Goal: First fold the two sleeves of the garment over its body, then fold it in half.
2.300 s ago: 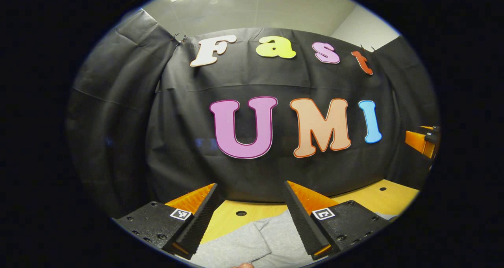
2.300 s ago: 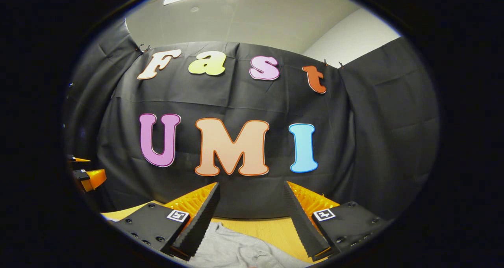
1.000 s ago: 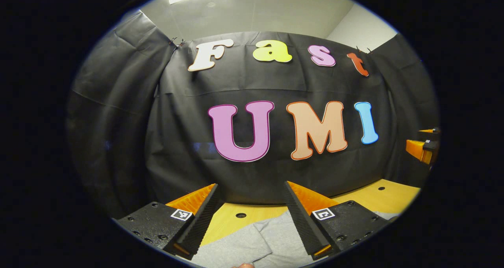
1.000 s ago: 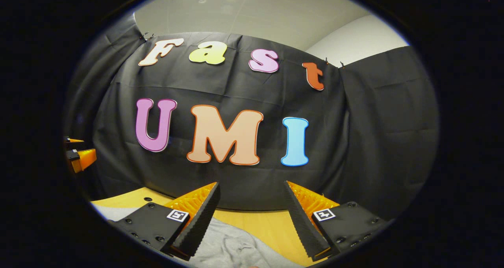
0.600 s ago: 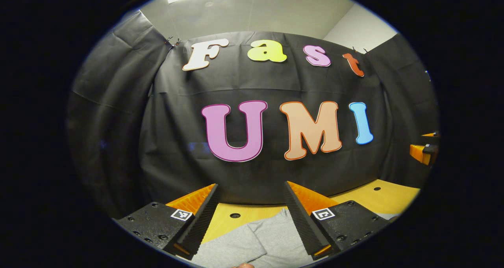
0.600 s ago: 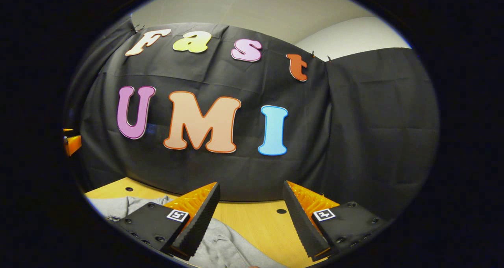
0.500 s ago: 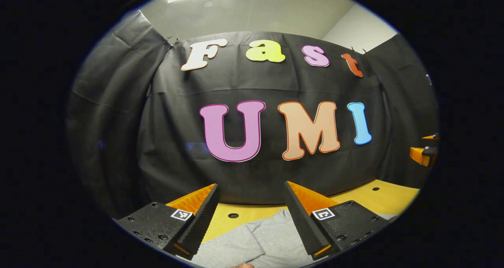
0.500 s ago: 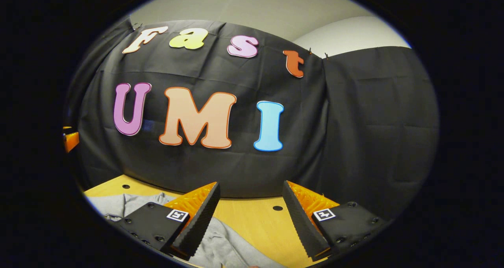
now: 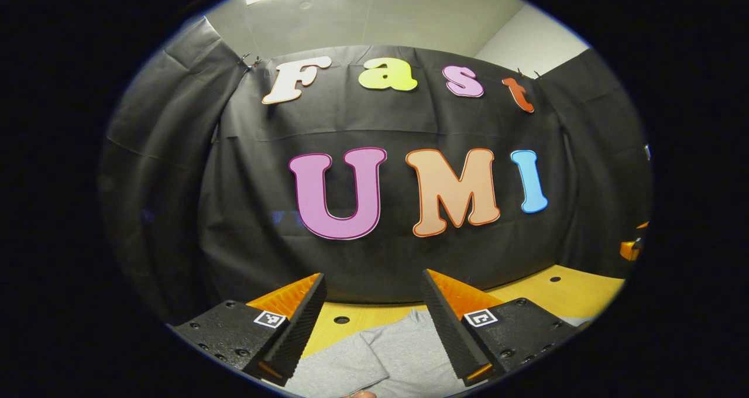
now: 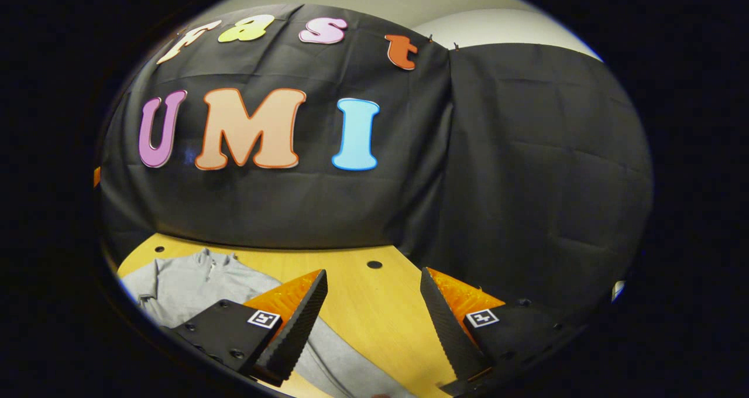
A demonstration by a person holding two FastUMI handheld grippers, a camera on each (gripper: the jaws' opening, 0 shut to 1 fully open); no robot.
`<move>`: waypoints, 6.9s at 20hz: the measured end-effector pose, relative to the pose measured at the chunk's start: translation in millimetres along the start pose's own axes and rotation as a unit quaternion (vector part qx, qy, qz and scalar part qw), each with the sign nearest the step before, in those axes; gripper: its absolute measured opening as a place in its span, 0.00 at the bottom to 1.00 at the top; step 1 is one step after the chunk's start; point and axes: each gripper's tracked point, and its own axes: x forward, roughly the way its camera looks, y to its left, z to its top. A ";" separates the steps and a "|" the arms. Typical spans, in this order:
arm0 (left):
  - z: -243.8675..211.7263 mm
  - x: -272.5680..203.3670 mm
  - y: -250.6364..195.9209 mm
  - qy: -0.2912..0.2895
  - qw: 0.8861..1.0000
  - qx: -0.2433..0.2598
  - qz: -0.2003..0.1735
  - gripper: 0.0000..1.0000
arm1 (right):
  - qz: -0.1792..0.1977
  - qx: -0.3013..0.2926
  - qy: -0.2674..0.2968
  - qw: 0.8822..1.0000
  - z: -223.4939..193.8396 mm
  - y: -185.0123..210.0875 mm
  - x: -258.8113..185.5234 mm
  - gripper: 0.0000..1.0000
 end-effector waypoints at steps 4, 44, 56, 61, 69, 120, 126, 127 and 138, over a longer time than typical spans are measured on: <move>-2.3 3.1 -10.3 0.002 1.000 0.001 -0.010 0.94 | -0.022 -0.001 0.059 0.998 -51.5 -28.8 -6.5 0.99; -18.0 18.0 -23.9 0.018 1.000 0.006 -0.018 0.94 | 0.035 0.002 0.378 0.925 -293.9 -14.0 -78.5 0.09; -11.4 7.8 -4.7 0.012 1.000 0.020 0.006 0.93 | 0.021 0.093 0.332 0.938 -246.2 -7.8 -45.6 0.03; -10.8 -0.3 6.6 0.011 1.000 0.020 0.019 0.93 | 0.042 0.132 0.291 0.947 -191.5 12.2 -17.0 0.04; -14.2 -11.3 44.1 0.017 0.998 0.025 0.054 0.94 | 0.090 0.141 0.253 0.953 -133.2 64.4 12.1 0.03; -43.4 -177.5 288.5 0.080 0.944 0.066 0.313 0.94 | 0.411 -0.088 0.212 0.882 -118.4 592.2 -9.1 0.02; -65.0 -187.7 296.1 0.099 0.942 0.062 0.313 0.95 | 0.428 -0.099 0.226 0.869 -135.0 606.3 -28.4 0.12; -70.7 -188.5 297.0 0.105 0.942 0.060 0.312 0.95 | 0.434 -0.094 0.221 0.868 -129.2 608.5 -32.5 0.22; -172.0 -196.7 288.6 0.199 0.939 0.020 0.278 0.94 | 0.417 -0.060 0.123 0.899 -65.2 574.9 -34.6 0.96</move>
